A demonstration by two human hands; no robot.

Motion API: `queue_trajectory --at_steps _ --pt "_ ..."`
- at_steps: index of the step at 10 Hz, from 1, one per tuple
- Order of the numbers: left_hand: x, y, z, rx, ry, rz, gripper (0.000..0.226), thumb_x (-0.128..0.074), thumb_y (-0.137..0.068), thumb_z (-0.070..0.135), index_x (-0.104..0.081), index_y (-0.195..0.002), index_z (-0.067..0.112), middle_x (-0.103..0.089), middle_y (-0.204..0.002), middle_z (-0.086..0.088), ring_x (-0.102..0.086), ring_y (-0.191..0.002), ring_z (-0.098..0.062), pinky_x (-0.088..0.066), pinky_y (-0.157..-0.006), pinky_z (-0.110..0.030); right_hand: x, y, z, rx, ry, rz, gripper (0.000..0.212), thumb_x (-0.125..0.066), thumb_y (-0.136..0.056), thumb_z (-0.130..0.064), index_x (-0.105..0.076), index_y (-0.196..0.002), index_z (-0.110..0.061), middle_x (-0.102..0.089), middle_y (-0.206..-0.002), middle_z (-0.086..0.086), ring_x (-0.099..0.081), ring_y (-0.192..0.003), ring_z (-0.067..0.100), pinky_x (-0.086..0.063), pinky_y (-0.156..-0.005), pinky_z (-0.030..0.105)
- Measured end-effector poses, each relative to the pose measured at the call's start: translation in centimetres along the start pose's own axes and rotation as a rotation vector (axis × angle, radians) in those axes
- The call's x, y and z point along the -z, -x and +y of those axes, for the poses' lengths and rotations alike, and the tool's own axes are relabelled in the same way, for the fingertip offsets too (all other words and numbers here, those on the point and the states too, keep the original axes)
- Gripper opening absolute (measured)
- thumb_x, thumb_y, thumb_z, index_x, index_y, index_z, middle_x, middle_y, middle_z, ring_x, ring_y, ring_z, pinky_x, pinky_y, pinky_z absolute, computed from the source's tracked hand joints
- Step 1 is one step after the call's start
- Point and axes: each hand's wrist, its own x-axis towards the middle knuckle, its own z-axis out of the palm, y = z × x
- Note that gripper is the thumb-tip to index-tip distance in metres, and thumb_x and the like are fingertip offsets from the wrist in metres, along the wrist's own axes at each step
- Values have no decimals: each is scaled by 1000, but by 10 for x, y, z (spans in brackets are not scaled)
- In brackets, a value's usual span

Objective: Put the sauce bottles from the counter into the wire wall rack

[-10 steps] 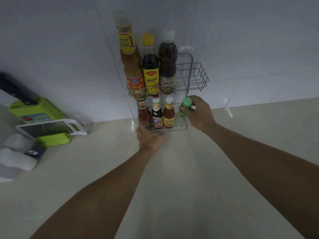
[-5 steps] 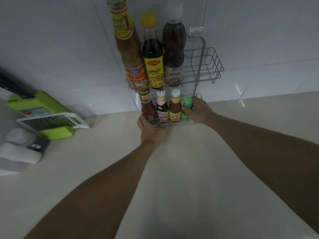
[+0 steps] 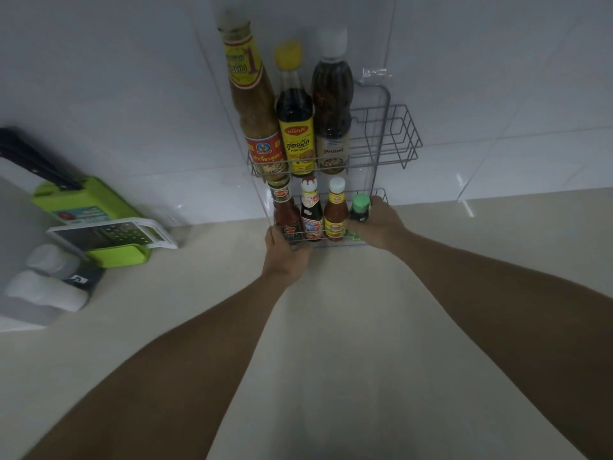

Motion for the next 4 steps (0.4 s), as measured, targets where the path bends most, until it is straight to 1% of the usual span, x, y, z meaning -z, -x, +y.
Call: queue_trajectory --at_steps 1,2,3,4 --pt "15 2 10 4 -197 -33 76 -58 -90 48 -29 -153 17 -34 -154 -8 -42 -139 -33 -36 -115 -51 6 18 -8 -5 85 51 71 -72 -81 -49 -46 -131 -6 -55 -129 18 -56 -114 33 -45 -85 35" --pt "34 12 28 -1 -475 -79 84 -35 -94 67 -20 -158 15 -27 -164 -10 -26 -150 -33 -20 -122 -53 20 46 -25 -29 243 50 88 -52 -78 -76 -40 -140 -14 -49 -140 16 -48 -126 39 -44 -101 51" --pt "54 32 48 -50 -646 -125 90 -11 -91 77 -6 -162 22 -9 -171 -5 -7 -157 -31 -4 -124 -55 35 80 -48 -22 413 1 106 -25 -68 -95 -23 -153 -30 -27 -161 8 -24 -144 43 -24 -112 64" --pt "75 54 67 -105 -688 -136 96 -1 -85 82 0 -162 26 -1 -172 -2 2 -158 -30 4 -124 -56 48 110 -69 -35 484 -4 118 -8 -56 -103 -8 -156 -40 -5 -167 -1 -6 -150 44 -5 -113 71"
